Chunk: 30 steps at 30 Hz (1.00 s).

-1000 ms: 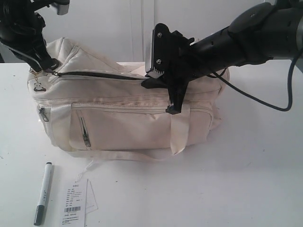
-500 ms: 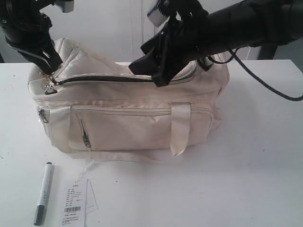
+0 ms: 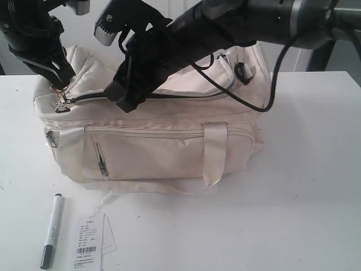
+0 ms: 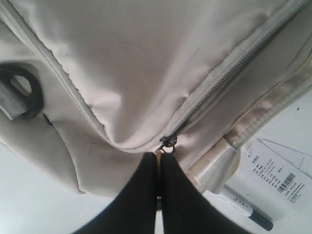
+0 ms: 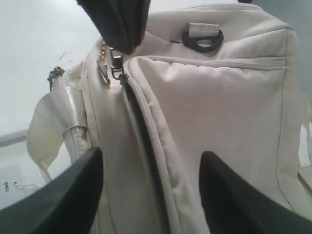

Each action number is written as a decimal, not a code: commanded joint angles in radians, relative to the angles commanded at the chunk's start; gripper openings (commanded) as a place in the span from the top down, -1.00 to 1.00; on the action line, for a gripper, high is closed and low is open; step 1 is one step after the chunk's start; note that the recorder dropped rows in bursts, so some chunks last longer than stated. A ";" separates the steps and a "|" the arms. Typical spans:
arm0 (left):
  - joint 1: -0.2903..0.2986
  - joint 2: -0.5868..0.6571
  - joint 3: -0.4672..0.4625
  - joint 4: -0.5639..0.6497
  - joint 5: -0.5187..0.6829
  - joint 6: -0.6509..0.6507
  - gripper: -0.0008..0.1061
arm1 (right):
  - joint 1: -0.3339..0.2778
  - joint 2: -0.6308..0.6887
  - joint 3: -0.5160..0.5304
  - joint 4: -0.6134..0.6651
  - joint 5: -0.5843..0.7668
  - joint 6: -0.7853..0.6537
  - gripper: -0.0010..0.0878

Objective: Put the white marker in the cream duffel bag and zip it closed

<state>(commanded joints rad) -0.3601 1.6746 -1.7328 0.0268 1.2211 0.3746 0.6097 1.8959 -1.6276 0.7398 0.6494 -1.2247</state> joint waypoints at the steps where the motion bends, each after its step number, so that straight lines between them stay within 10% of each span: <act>1: 0.000 0.000 0.000 0.000 0.000 0.004 0.99 | 0.000 0.013 -0.012 0.000 0.017 -0.035 -0.27; 20: 0.000 0.000 0.000 -0.018 0.000 0.000 0.99 | 0.018 0.141 -0.099 0.011 -0.031 -0.240 -0.24; 28: 0.000 0.000 0.000 -0.020 0.000 0.000 0.99 | 0.018 0.154 -0.117 0.011 -0.015 -0.268 0.94; 30: 0.000 0.000 0.000 -0.020 0.000 0.000 0.99 | 0.018 0.154 -0.117 0.011 -0.005 -0.274 0.98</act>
<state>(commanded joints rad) -0.3601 1.6746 -1.7328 0.0065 1.2211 0.3744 0.6275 2.0497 -1.7444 0.7507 0.6439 -1.4983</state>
